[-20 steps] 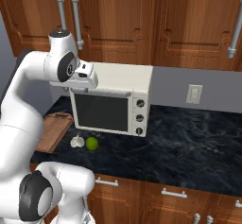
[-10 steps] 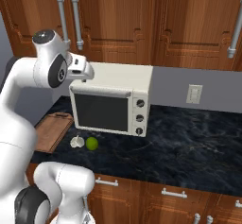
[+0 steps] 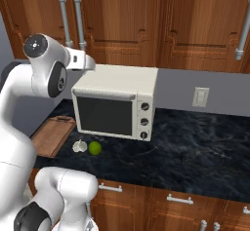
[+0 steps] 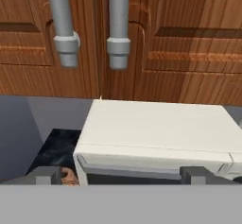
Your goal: Open the cabinet. Place the bowl and condiment on the counter. Then place the lime and garlic on the cutting board.
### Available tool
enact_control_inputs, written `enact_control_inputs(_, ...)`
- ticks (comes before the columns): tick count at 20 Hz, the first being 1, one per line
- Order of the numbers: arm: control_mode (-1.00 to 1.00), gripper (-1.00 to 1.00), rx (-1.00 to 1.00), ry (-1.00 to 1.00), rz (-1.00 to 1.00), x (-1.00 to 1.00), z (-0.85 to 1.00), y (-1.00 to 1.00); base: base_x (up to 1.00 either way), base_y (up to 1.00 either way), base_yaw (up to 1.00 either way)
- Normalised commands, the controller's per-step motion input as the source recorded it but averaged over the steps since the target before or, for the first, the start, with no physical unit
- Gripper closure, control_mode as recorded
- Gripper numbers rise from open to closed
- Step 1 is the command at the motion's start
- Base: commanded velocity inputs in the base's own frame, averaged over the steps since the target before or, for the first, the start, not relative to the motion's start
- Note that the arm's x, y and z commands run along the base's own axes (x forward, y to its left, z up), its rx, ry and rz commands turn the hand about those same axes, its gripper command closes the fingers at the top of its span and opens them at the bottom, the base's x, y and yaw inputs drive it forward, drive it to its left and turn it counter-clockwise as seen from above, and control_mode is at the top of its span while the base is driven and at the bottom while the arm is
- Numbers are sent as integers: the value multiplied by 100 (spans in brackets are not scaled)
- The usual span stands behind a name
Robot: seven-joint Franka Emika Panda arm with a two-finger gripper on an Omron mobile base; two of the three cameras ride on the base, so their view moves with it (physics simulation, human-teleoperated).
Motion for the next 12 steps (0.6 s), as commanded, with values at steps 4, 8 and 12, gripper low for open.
enact_control_inputs(4, -100, -100, 0, -5, -1, 0, 100, 1, 0, 0, 0)
enact_control_inputs(8, -100, -100, 0, 0, -2, 1, 95, 2, 0, 0, 0)
enact_control_inputs(12, -100, -100, -2, -8, 0, 36, 17, 9, 0, 0, 0)
